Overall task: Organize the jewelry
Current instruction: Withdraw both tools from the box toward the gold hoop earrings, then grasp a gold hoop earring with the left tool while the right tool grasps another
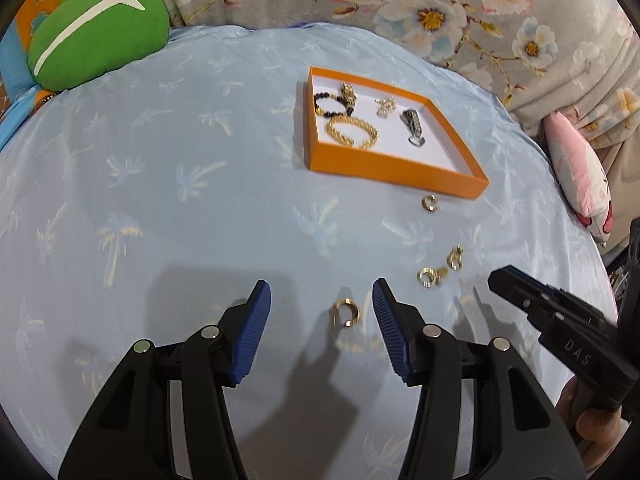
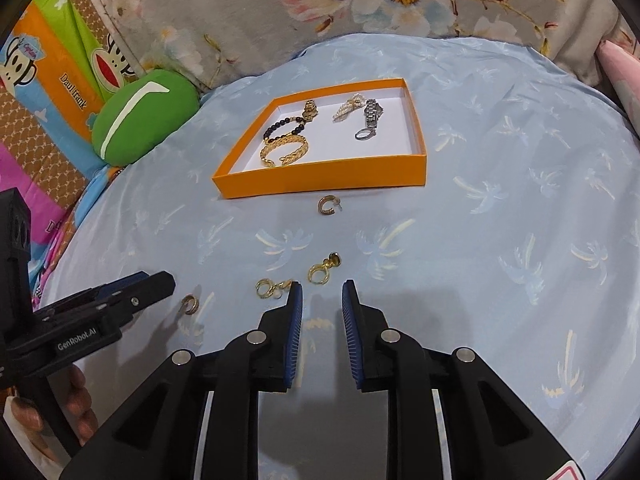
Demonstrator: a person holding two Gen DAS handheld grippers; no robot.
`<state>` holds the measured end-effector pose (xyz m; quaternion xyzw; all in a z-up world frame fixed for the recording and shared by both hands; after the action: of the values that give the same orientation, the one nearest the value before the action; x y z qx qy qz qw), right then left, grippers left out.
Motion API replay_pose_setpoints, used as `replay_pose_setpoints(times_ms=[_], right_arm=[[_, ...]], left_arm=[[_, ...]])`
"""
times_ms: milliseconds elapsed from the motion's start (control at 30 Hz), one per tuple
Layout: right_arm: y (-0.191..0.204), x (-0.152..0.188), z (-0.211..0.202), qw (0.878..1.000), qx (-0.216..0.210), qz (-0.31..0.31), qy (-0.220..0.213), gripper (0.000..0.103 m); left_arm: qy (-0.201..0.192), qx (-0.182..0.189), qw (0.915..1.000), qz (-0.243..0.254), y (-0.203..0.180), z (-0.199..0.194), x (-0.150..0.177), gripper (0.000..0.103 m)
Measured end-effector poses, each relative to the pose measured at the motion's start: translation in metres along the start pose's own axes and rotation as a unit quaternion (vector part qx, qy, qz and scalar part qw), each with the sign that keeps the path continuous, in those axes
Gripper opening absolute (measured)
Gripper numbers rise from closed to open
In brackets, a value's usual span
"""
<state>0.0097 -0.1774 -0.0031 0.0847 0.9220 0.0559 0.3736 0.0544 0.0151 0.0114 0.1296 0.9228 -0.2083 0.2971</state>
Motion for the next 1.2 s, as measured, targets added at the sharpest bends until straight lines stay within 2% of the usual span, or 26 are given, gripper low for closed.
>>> replay_pose_setpoints(times_ms=[167,600,667,733,833,1000,1200], right_arm=[[0.004,0.006,-0.001,1.0,-0.003,-0.004,0.005,0.021],[-0.001,0.001,0.001,1.0,0.0,0.009,0.004,0.027],[-0.004,-0.004,0.003,1.0,0.001,0.011,0.003,0.027],[-0.006,-0.011,0.007,1.0,0.006,0.01,0.001,0.028],[-0.008,-0.024,0.016,1.0,0.012,0.007,-0.003,0.035],[-0.006,-0.046,0.039,1.0,0.012,0.007,0.0,0.036],[0.006,-0.062,0.064,1.0,0.018,-0.016,0.004,0.04]], left_arm=[[0.01,-0.009,0.9998,0.011,-0.002,0.005,0.014,0.051],[-0.008,-0.05,0.9959,0.075,-0.019,0.018,0.015,0.05],[-0.01,-0.051,0.9953,0.082,-0.022,0.02,0.015,0.045],[-0.013,-0.053,0.9949,0.085,-0.022,0.021,0.014,0.032],[-0.013,-0.047,0.9956,0.08,-0.021,0.022,0.011,0.024],[-0.016,-0.046,0.9962,0.073,-0.018,0.022,0.01,0.018],[-0.016,-0.032,0.9971,0.067,-0.015,0.02,0.011,0.018]])
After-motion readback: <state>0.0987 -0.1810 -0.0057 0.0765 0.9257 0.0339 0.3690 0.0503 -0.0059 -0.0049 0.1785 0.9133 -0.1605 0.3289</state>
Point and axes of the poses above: each gripper's, at about its wrist camera, not at the fingertips, and z roughly the way its jaws point, y to its left, x to its underside, the point moved 1 cm from there along z, roughly the way its jaws point, and after that the axes turned 6 degrees about x, right-handed, at the moved point
